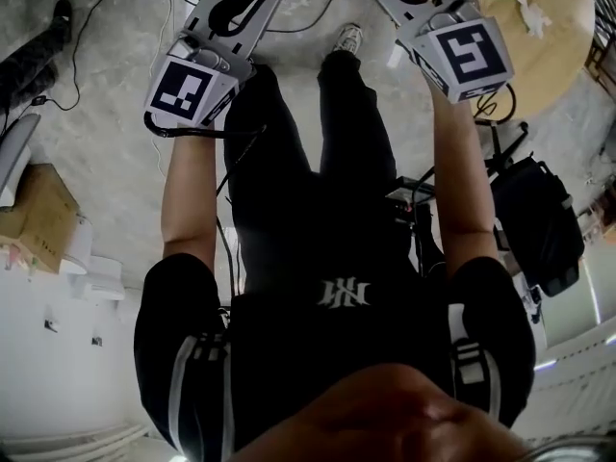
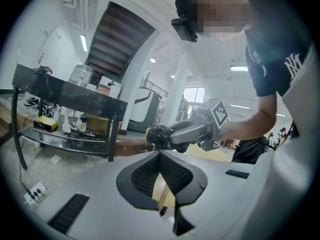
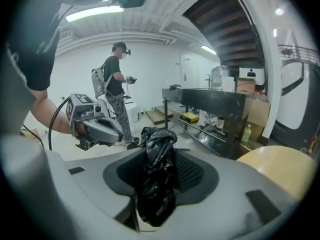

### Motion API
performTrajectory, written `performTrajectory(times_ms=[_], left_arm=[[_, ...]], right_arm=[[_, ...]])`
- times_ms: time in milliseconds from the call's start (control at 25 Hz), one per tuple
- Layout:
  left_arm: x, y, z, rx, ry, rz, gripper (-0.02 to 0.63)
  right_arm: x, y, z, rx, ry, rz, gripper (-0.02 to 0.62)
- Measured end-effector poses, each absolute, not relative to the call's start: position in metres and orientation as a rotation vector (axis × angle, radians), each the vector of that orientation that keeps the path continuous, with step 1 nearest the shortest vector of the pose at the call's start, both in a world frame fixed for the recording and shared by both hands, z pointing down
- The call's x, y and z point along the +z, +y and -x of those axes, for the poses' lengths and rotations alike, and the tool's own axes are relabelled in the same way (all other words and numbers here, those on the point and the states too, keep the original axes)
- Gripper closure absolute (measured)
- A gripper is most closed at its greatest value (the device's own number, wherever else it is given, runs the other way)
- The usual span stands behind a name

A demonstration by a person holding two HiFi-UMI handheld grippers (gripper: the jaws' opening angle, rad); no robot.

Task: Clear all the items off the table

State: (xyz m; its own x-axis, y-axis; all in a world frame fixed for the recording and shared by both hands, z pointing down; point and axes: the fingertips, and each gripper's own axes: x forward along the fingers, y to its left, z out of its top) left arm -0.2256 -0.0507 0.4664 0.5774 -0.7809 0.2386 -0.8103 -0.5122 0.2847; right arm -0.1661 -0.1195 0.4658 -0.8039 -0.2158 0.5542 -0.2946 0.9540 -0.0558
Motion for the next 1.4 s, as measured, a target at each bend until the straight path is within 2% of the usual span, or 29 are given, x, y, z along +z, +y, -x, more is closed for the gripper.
performTrajectory(times_ms=[440, 1000, 1400], left_arm=[[0.505, 0.000, 0.309, 0.119, -1.387, -2.340, 0.597], [0.569, -0.002, 0.277, 0.133, -1.383, -2.310, 0.597], [0.647, -0.035, 0.241, 0.161, -1.343, -2.325, 0.597]], right_arm=[[0.494, -0.082, 0.273, 0.222, -2.610, -0.273, 0.419], [0.584, -0.103, 0.251, 0.183, -2.594, -0.312, 0.419], [0.703, -0.132, 0.217, 0.213, -2.552, -0.312, 0.419]])
